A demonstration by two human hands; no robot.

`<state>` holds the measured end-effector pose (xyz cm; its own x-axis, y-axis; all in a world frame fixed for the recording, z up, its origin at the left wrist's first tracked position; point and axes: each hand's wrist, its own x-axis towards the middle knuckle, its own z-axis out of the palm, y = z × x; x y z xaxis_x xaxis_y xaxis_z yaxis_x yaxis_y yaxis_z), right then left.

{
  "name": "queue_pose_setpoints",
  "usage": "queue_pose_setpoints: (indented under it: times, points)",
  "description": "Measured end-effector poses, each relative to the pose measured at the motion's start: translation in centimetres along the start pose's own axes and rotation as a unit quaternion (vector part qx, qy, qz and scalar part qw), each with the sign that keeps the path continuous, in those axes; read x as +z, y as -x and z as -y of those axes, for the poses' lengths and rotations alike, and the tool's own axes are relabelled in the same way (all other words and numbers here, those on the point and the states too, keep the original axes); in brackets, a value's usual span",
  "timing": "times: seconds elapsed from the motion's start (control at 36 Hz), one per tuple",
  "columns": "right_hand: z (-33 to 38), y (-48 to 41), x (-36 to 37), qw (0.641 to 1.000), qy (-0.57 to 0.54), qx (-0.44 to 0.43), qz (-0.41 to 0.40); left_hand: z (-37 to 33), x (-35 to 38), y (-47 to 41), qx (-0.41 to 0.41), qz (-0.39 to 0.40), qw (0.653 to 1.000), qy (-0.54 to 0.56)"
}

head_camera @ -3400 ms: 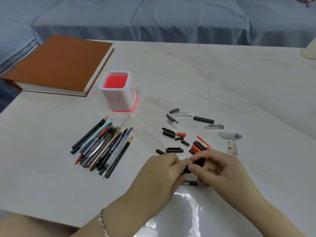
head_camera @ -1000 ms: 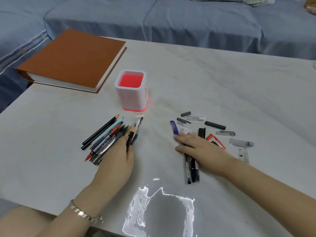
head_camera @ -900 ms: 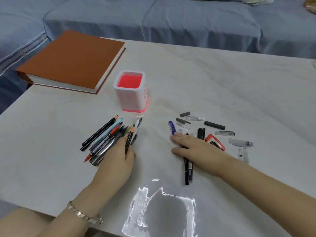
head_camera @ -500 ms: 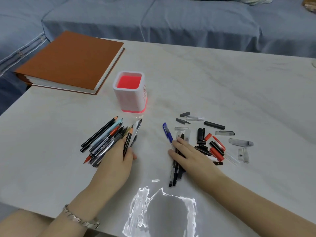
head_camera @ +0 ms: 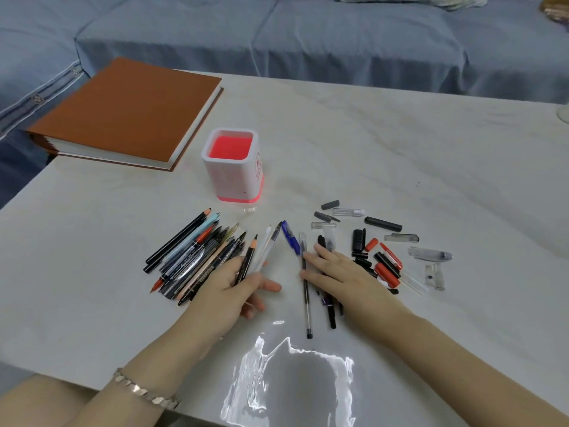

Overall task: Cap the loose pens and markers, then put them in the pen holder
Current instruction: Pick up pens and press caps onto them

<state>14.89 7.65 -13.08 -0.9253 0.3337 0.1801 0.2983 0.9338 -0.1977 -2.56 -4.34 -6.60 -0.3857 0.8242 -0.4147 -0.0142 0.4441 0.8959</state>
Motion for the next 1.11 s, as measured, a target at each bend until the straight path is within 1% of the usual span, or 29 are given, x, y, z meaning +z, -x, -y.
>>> queue_pose_setpoints:
  times: [0.03, 0.06, 0.08, 0.11, 0.17, 0.19, 0.25, 0.28, 0.31, 0.36, 0.42, 0.47, 0.56, 0.61, 0.78, 0.83, 0.89, 0.94, 0.97, 1.06, 1.11]
  points:
    - [0.4, 0.2, -0.2, 0.999, -0.048, 0.022, -0.010, -0.1, 0.2, 0.1, -0.003, 0.008, 1.000, 0.016]
    - [0.8, 0.3, -0.5, 0.992, -0.107, 0.062, -0.034, -0.2, 0.4, 0.2, -0.004, 0.017, 0.999, 0.032]
    - [1.3, 0.2, -0.8, 0.977, -0.170, 0.115, -0.059, -0.3, 0.6, 0.4, -0.005, 0.027, 0.998, 0.049]
    - [1.9, 0.1, -1.5, 0.954, -0.231, 0.175, -0.073, -0.3, 0.9, 0.5, -0.005, 0.037, 0.997, 0.064]
    - [3.0, -0.5, -3.1, 0.888, -0.354, 0.279, -0.090, -0.6, 1.3, 0.8, -0.008, 0.059, 0.994, 0.088]
    - [3.4, -0.9, -3.8, 0.844, -0.425, 0.314, -0.095, -0.7, 1.6, 1.0, -0.010, 0.069, 0.993, 0.096]
    - [4.1, -1.5, -5.2, 0.753, -0.549, 0.350, -0.097, -0.7, 2.0, 1.2, -0.003, 0.089, 0.991, 0.097]
    - [4.4, -1.7, -5.5, 0.723, -0.583, 0.357, -0.099, -0.7, 2.2, 1.2, 0.004, 0.098, 0.991, 0.091]
    - [4.7, -1.8, -5.7, 0.705, -0.600, 0.363, -0.102, -0.8, 2.4, 1.3, 0.009, 0.104, 0.991, 0.088]
    - [4.9, -1.8, -5.9, 0.685, -0.611, 0.381, -0.112, -0.8, 2.7, 1.5, 0.012, 0.111, 0.990, 0.091]
    - [4.9, -1.7, -5.9, 0.673, -0.612, 0.400, -0.117, -0.8, 3.0, 1.6, 0.008, 0.110, 0.988, 0.105]
    - [4.8, -1.5, -6.0, 0.665, -0.611, 0.414, -0.113, -0.8, 3.4, 1.6, -0.002, 0.099, 0.987, 0.124]
    - [4.6, -0.8, -6.0, 0.643, -0.623, 0.431, -0.110, -0.6, 3.8, 1.5, -0.011, 0.079, 0.987, 0.140]
    - [4.4, -0.4, -6.1, 0.640, -0.624, 0.437, -0.103, -0.6, 4.1, 1.5, -0.016, 0.083, 0.987, 0.137]
    - [4.0, 0.9, -6.5, 0.666, -0.605, 0.426, -0.097, -0.8, 5.3, 1.7, -0.082, 0.113, 0.974, 0.177]
    - [3.9, 1.2, -6.6, 0.667, -0.603, 0.427, -0.097, -0.9, 5.4, 1.7, -0.082, 0.108, 0.977, 0.167]
    - [3.6, 1.6, -6.5, 0.676, -0.587, 0.435, -0.093, -0.7, 5.2, 1.6, -0.073, 0.086, 0.985, 0.128]
    - [3.0, 2.2, -6.3, 0.705, -0.548, 0.443, -0.085, -0.5, 4.7, 1.3, -0.052, 0.046, 0.995, 0.071]
    - [2.6, 2.6, -6.2, 0.731, -0.508, 0.448, -0.084, -0.2, 4.3, 1.0, -0.038, 0.023, 0.998, 0.042]
    - [0.7, 4.0, -6.1, 0.816, -0.342, 0.456, -0.093, 0.4, 3.3, 0.5, 0.017, -0.031, 0.999, -0.034]
    - [-0.7, 5.0, -6.5, 0.849, -0.250, 0.457, -0.090, 0.8, 2.9, 0.1, 0.050, -0.049, 0.995, -0.064]
